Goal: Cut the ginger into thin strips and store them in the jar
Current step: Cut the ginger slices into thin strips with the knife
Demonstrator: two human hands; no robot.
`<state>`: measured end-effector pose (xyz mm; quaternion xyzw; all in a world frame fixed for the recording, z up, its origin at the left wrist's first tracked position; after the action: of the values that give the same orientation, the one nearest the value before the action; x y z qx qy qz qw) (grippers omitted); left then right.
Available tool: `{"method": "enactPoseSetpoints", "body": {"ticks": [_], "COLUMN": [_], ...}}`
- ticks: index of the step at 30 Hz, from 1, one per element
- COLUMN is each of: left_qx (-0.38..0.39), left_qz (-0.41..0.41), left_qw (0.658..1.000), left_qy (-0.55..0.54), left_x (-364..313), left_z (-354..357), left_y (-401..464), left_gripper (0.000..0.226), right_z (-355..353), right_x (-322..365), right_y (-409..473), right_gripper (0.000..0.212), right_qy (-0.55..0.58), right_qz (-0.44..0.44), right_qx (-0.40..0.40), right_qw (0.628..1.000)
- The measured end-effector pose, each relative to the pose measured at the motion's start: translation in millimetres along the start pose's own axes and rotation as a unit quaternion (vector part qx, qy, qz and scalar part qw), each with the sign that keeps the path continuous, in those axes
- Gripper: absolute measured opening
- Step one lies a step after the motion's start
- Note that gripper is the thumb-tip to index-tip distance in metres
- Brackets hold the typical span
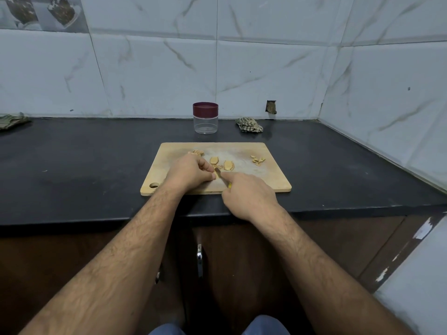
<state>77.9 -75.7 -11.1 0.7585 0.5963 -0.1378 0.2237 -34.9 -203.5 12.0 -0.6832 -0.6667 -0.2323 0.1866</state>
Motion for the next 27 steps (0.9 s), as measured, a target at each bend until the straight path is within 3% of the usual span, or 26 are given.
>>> {"method": "enactPoseSetpoints", "body": {"ticks": [9, 15, 27], "left_qx": [0.007, 0.011, 0.019], "left_qz": [0.001, -0.008, -0.027], "left_qw": [1.0, 1.0, 0.999], "left_qy": [-0.002, -0.002, -0.008], "left_x": [2, 1, 0], "left_z": [2, 0, -2], "left_y": [1, 1, 0], "left_gripper": [0.019, 0.005, 0.019], "right_z": [6, 10, 0], "right_x": [1, 9, -4], "right_y": [9, 15, -16], "right_gripper": [0.052, 0.054, 0.054], "right_qy": [-0.025, -0.043, -0.042], "right_qz": [-0.008, -0.004, -0.005], "right_qx": [0.001, 0.001, 0.01], "right_qw": [1.0, 0.999, 0.999]}}
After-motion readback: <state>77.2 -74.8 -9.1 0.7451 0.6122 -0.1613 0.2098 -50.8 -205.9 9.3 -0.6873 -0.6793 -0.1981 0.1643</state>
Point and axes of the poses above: each hand's wrist, its own y-axis towards the middle knuckle, its own z-axis out of the palm, x = y × z, the point moved 4 cm from there along y, towards the middle knuckle, and after that the axes turned 14 degrees about y, right-handed, at the moved point
